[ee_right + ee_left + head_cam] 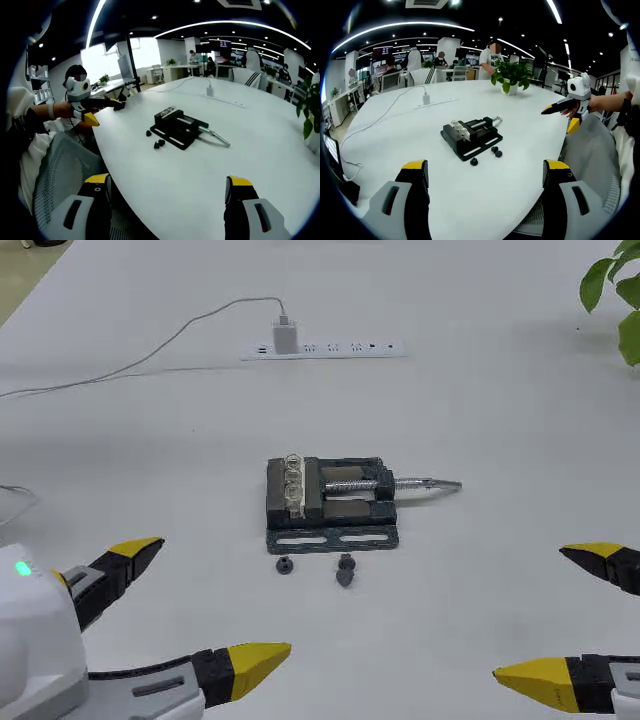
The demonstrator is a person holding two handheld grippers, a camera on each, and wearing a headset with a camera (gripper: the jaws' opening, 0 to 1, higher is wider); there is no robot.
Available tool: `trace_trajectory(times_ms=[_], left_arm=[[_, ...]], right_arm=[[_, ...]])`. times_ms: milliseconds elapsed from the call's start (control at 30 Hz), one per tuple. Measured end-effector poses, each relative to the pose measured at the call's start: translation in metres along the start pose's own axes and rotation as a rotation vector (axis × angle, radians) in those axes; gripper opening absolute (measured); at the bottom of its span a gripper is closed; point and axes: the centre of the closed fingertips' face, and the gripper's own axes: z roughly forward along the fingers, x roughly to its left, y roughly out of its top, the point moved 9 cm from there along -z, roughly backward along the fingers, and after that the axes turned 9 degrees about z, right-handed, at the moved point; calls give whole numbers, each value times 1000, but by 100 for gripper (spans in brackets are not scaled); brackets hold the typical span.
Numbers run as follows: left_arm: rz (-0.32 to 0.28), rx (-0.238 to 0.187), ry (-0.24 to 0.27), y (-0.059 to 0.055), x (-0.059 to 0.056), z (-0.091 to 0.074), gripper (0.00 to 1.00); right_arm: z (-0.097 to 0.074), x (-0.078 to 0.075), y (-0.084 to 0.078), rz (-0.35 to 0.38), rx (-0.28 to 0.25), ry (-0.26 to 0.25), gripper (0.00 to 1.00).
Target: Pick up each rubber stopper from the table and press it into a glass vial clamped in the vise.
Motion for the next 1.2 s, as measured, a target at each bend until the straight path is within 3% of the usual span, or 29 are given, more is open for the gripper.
trace_trajectory(times_ms=[100, 233, 367, 500, 800, 933, 1033, 1200], left_arm=[[18, 21, -15, 0, 2, 3, 94], [48, 82, -55, -1, 6, 7, 88], [136, 158, -117, -2, 10, 13, 83], [169, 190, -157, 2, 16, 22, 77], [299, 325, -262, 9, 30, 49, 69], [314, 343, -297, 10, 32, 59, 61], [353, 381, -331, 9, 33, 68, 54], [355, 413, -367, 8, 33, 81, 41]], right_arm=[[1, 0, -1, -2, 2, 2, 94], [1, 0, -2, -8, 8, 4, 94], [2, 0, -3, -8, 12, 6, 93], [2, 0, -5, -2, 10, 9, 93], [1, 1, -13, 11, 30, 4, 93], [1, 0, -15, 21, 35, 6, 93], [1, -1, -18, 29, 40, 4, 92], [2, -1, -20, 37, 43, 6, 91]])
